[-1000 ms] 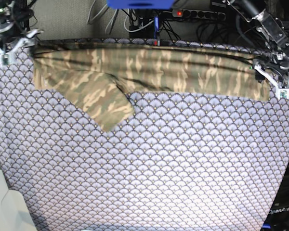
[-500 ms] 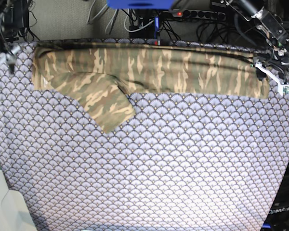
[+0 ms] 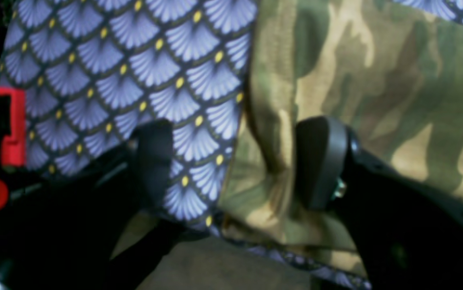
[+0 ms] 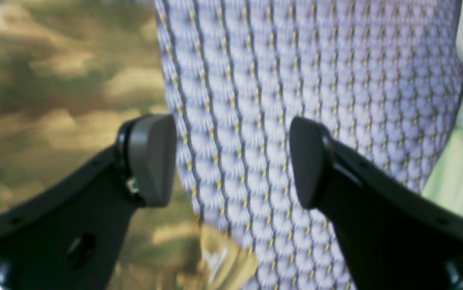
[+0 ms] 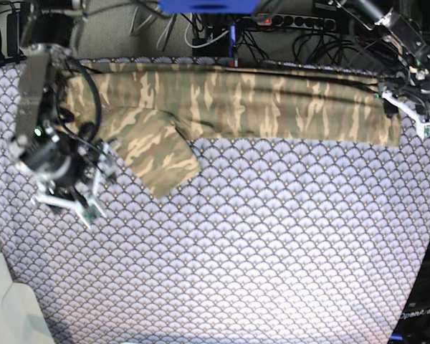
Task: Fold the T-shirt properly
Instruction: 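Lower the right gripper onto the protruding sleeve and grasp it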
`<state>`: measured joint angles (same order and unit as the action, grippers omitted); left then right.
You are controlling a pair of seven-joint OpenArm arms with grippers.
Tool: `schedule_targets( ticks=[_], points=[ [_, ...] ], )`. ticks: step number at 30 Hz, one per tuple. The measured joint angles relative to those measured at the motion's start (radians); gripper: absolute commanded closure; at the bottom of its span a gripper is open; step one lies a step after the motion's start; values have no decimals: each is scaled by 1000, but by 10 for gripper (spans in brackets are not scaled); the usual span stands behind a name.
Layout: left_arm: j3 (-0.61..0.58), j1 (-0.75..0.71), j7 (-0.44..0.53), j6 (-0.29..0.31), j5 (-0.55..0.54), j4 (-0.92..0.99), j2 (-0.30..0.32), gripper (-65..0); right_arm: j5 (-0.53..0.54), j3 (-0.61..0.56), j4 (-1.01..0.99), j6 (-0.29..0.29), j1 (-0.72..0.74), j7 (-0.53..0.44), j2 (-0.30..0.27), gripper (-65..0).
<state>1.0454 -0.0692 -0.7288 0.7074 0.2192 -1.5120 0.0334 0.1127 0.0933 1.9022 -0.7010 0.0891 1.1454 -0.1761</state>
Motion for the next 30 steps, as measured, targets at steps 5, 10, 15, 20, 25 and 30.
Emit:
schedule_targets(
  ticks=[5,10,15,20,25,30],
  points=[
    [1,-1,-4,0,0,-2,0,-462,-7,-3,-269,-2,103,-8,80,-443],
    [36,-2,-5,3,-3,-2,-3,-462,-2,-3,-519,2,144,-122,94,-410],
    [39,-2,-8,2,3,-3,-3,-462,-6,1,-585,2,171,-140,117,-397],
    [39,-1,-8,3,4,-3,-2,-462,-3,0,-585,3,172,-155,143,-399],
    [39,0,-8,3,5,-3,-2,-462,-3,0,-586,3,173,-193,148,-400],
    [39,0,-8,3,5,-3,-2,-462,-4,0,-587,3,178,-211,147,-400]
  ],
)
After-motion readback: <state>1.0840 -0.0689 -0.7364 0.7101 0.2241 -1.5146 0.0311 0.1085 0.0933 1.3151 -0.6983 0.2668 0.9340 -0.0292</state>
